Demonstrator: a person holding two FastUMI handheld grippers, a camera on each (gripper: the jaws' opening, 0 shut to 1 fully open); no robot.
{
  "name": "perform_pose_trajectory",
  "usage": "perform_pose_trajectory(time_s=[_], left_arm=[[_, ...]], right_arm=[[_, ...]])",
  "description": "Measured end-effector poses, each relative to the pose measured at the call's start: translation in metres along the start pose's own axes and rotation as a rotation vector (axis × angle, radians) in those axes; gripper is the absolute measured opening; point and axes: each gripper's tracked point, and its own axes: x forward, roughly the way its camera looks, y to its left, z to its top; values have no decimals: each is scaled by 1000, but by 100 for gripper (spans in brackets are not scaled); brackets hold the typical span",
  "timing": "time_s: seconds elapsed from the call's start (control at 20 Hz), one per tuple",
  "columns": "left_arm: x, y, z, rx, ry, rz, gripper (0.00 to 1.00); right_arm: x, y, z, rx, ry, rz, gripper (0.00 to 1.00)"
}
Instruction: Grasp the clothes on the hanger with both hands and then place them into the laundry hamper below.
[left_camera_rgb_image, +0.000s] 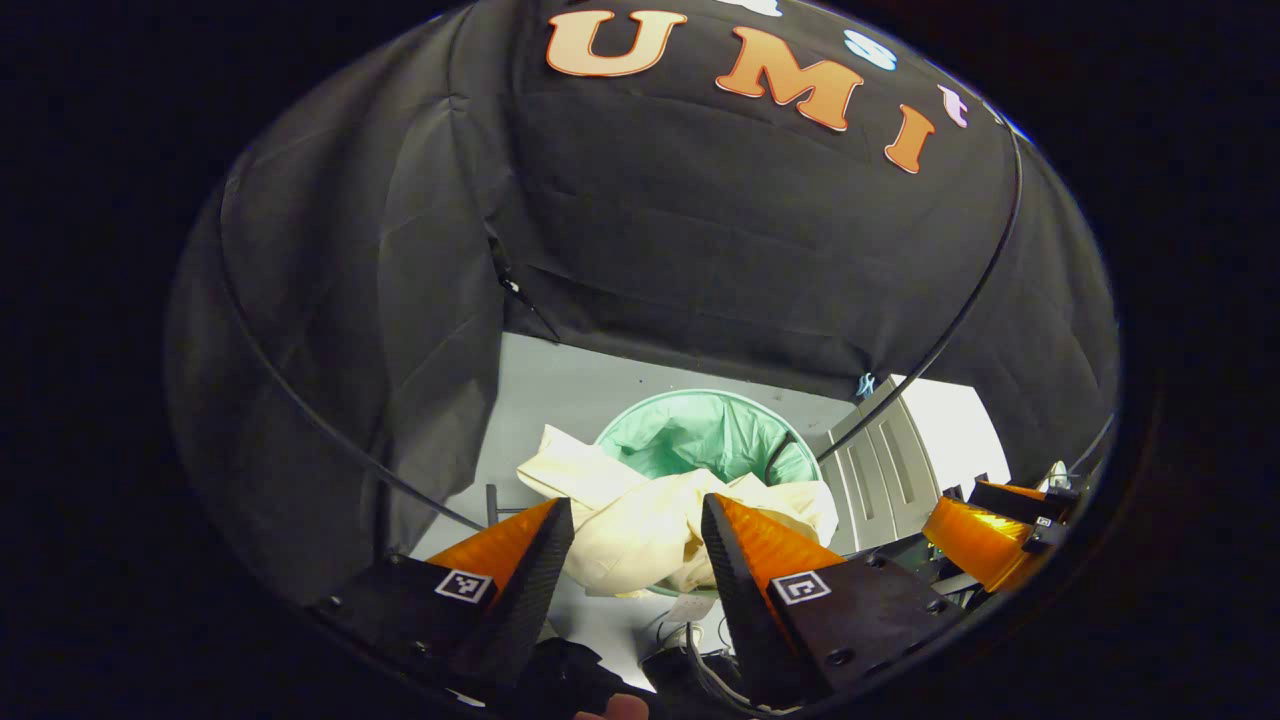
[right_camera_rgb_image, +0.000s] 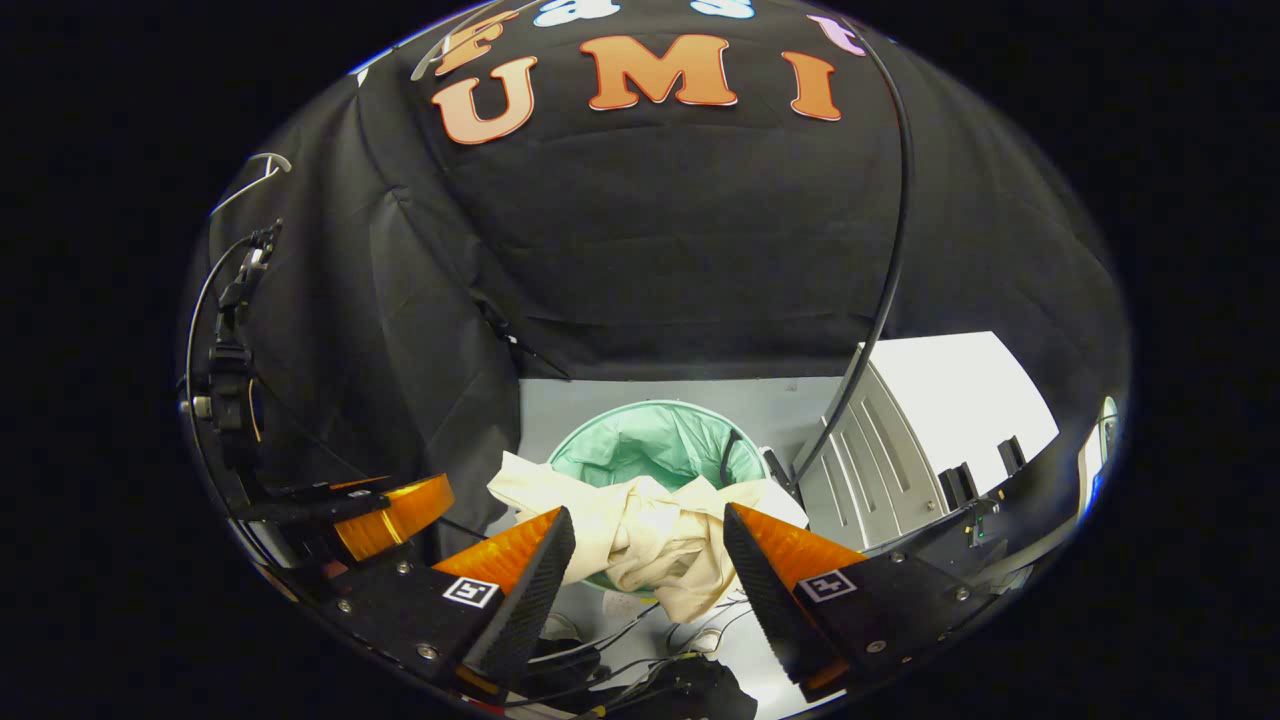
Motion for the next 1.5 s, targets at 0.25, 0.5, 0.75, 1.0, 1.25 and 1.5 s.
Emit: perform_pose_trajectory(time_s=[0.25,0.5,0.75,1.0,1.25,1.5], left_arm=[[-36,-18,53,1,-219,-67,86],[-85,-36,105,6,-377,-113,86],[-140,-46,159,15,-528,-140,86],[-183,-40,201,18,-668,-135,91],[-223,-51,231,37,-780,-152,91],[-251,-54,245,37,-853,-153,91]], right_arm=[[-33,-22,40,53,-158,-53,93],[-72,-25,73,62,-253,-71,93],[-111,-18,117,54,-378,-56,93],[-151,-9,167,23,-528,-27,93],[-187,-5,204,-3,-657,-19,93],[-231,-13,239,-16,-785,-44,93]])
